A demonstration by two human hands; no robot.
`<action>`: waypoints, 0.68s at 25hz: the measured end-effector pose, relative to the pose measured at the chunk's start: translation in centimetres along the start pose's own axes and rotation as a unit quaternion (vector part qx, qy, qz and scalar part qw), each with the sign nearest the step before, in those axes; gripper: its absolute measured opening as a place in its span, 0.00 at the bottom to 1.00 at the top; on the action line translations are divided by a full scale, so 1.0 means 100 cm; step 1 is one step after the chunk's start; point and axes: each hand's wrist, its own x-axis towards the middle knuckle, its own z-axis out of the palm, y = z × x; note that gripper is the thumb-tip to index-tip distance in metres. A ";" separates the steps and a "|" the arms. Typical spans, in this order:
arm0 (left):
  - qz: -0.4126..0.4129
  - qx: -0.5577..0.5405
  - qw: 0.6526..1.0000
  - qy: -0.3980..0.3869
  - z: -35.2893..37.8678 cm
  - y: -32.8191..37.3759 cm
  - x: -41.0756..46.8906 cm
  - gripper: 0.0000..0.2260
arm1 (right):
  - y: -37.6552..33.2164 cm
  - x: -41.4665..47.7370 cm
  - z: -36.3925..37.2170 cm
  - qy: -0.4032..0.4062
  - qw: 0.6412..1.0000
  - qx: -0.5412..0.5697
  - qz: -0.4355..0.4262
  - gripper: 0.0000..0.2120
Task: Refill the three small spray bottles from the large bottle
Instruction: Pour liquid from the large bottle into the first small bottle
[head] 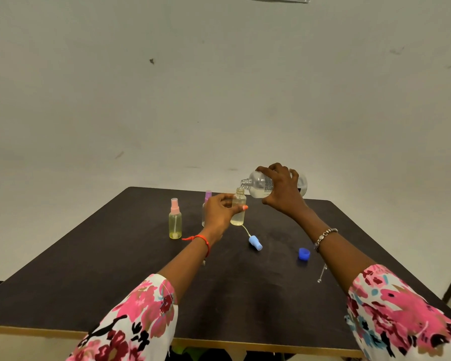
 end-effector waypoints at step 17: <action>0.001 0.000 1.000 0.000 0.001 -0.002 0.000 0.21 | 0.001 0.000 0.000 -0.006 1.000 0.003 0.003 0.33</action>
